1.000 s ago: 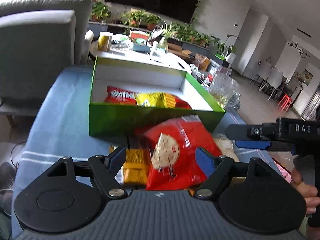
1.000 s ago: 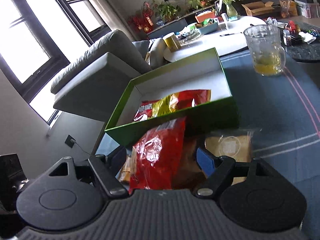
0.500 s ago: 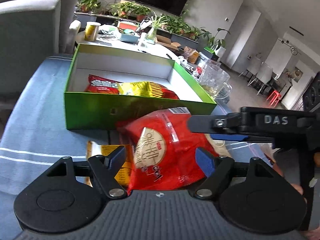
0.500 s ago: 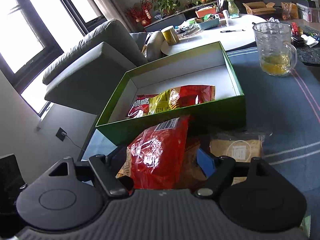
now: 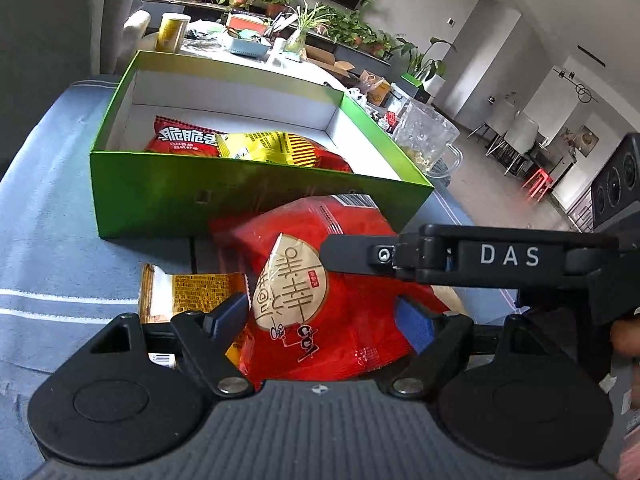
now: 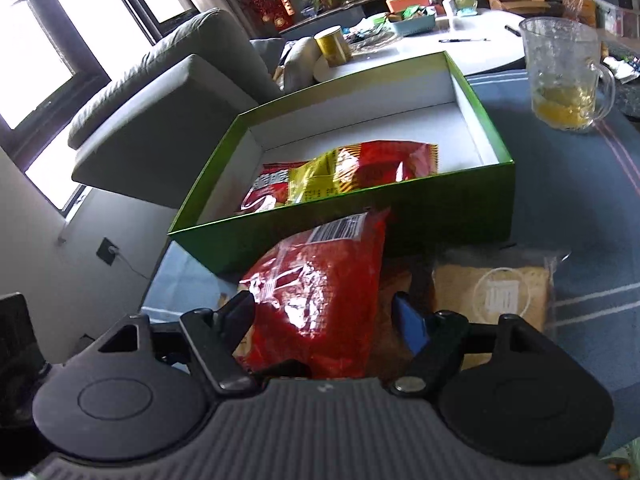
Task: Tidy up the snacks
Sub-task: 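Grasp the red bread bag with the left gripper and lift it, then carry the red bread bag toward the green box with the left gripper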
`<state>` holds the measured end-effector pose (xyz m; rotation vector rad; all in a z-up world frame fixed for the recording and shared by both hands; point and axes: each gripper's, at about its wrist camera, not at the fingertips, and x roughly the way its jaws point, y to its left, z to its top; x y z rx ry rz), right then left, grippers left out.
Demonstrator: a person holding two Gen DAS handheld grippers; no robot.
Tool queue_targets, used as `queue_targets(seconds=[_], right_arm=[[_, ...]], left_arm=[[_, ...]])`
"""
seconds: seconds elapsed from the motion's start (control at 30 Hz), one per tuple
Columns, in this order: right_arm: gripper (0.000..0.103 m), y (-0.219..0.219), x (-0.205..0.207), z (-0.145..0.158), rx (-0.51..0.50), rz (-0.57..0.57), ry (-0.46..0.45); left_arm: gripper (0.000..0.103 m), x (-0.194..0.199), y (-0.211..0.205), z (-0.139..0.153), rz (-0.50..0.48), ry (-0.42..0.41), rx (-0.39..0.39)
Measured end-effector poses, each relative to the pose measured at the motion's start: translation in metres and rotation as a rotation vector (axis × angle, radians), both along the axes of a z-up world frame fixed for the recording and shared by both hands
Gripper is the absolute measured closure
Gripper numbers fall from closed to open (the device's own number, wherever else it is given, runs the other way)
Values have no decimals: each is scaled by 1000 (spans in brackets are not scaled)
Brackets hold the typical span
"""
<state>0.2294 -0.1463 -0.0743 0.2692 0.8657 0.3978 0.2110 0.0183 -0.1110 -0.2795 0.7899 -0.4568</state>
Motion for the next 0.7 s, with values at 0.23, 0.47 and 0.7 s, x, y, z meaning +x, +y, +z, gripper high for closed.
queue_targets(seconds=[0.23, 0.47, 0.7], right_arm=[[37, 0, 3, -2, -5, 0, -7], [37, 3, 3, -1, -20, 4, -18], [40, 6, -11, 9, -15, 40, -59]], left_arm=[[24, 5, -3, 0, -6, 18, -5], [25, 2, -13, 5, -24, -15, 5], [28, -8, -18, 18, -52, -39, -17]])
